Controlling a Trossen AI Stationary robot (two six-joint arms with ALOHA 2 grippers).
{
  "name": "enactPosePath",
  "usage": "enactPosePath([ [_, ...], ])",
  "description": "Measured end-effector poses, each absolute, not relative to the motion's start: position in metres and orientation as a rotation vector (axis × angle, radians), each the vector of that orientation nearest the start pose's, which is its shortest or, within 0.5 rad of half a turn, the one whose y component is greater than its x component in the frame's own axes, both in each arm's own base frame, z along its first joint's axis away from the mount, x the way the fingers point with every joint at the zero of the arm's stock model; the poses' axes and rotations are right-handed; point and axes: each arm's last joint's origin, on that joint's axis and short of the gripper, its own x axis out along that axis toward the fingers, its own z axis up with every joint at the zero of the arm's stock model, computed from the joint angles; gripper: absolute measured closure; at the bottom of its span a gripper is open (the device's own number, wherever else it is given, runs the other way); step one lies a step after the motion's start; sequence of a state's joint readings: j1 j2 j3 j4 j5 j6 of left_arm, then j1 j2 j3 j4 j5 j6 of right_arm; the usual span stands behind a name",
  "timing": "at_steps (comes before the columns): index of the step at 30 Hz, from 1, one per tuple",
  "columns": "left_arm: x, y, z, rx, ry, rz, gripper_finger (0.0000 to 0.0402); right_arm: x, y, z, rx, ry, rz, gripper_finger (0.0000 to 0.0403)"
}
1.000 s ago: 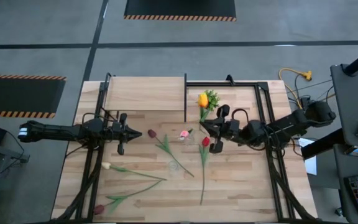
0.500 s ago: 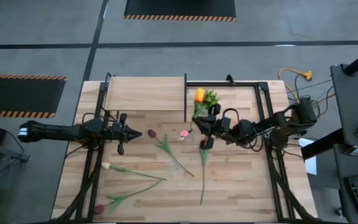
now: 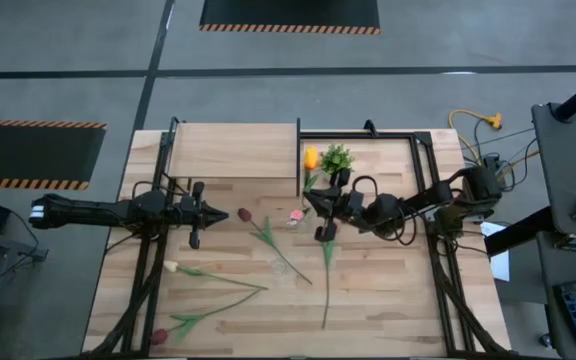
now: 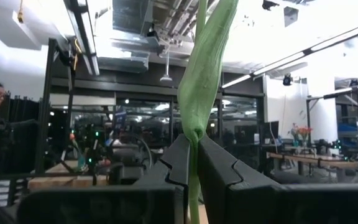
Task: Pick and place flowers into a vace then onto a shelf
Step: Put the yellow tulip into the top transparent flower vase
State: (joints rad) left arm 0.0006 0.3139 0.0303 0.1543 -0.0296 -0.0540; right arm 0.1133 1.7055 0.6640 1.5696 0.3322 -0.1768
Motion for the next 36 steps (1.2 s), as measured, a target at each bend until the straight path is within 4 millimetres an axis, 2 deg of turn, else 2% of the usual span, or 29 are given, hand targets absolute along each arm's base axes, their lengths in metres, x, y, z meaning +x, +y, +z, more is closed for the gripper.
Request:
enactPosePath([
  [16,0.117,0.001,0.162,-0.052,0.128,0.033,0.0402,0.319,0.025,0.202,-0.048,-0.399,-0.254,0.039],
  [36,0.117,0.001,0.162,-0.052,0.128,0.033,0.0402,0.302,0.023,0.175,-0.081,-0.268,-0.249,0.039],
])
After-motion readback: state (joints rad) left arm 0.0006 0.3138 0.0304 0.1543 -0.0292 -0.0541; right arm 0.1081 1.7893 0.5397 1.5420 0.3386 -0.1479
